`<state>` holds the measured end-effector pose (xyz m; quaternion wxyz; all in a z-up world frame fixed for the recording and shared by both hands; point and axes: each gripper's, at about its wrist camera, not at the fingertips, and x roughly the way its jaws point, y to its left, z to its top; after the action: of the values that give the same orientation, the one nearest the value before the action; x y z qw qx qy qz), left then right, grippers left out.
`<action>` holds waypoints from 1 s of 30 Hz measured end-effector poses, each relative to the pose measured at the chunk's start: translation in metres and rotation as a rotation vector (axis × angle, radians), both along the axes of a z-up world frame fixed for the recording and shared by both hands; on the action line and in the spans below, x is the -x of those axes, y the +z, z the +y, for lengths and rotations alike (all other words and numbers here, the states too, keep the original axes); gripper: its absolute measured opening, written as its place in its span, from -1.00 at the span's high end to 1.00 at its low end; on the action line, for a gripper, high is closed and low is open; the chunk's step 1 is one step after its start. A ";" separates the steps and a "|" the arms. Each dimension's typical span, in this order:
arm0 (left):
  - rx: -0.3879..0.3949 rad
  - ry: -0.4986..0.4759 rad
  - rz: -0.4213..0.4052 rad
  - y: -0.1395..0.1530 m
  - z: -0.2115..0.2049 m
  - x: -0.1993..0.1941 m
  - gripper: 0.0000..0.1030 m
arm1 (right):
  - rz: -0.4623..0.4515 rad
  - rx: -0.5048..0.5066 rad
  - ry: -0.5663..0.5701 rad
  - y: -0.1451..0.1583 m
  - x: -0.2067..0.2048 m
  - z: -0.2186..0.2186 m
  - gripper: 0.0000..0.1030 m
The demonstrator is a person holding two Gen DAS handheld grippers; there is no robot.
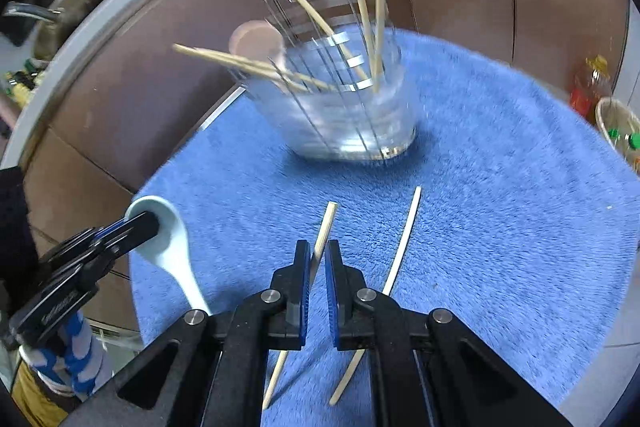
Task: Organize utensils
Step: 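Lower the white spoon into the utensil holder with the left tool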
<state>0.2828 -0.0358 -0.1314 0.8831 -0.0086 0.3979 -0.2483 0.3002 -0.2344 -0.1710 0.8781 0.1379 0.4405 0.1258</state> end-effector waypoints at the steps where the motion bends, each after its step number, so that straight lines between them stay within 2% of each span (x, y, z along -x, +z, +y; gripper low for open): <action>1: 0.003 0.005 -0.007 0.004 0.000 0.003 0.87 | -0.025 0.001 -0.001 0.006 0.008 -0.001 0.86; 8: 0.009 0.036 -0.073 0.032 -0.003 0.020 0.87 | -0.179 0.012 -0.049 0.051 0.057 -0.010 0.89; 16: 0.021 0.115 -0.238 0.086 -0.023 0.009 0.87 | -0.388 0.024 -0.117 0.109 0.070 -0.025 0.89; 20: 0.011 0.165 -0.328 0.111 -0.040 -0.014 0.87 | -0.489 0.040 -0.142 0.133 0.063 -0.030 0.89; 24: -0.017 0.215 -0.397 0.121 -0.058 -0.039 0.87 | -0.597 0.036 -0.167 0.160 0.053 -0.033 0.89; 27: -0.047 0.240 -0.424 0.119 -0.076 -0.060 0.87 | -0.672 0.058 -0.193 0.177 0.042 -0.034 0.89; 30: -0.094 0.249 -0.443 0.108 -0.092 -0.078 0.87 | -0.716 0.073 -0.208 0.181 0.020 -0.031 0.89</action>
<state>0.3610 -0.1280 -0.0232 0.9720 0.0381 0.2016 -0.1149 0.2803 -0.2651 0.0103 0.9890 0.0976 0.0931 0.0603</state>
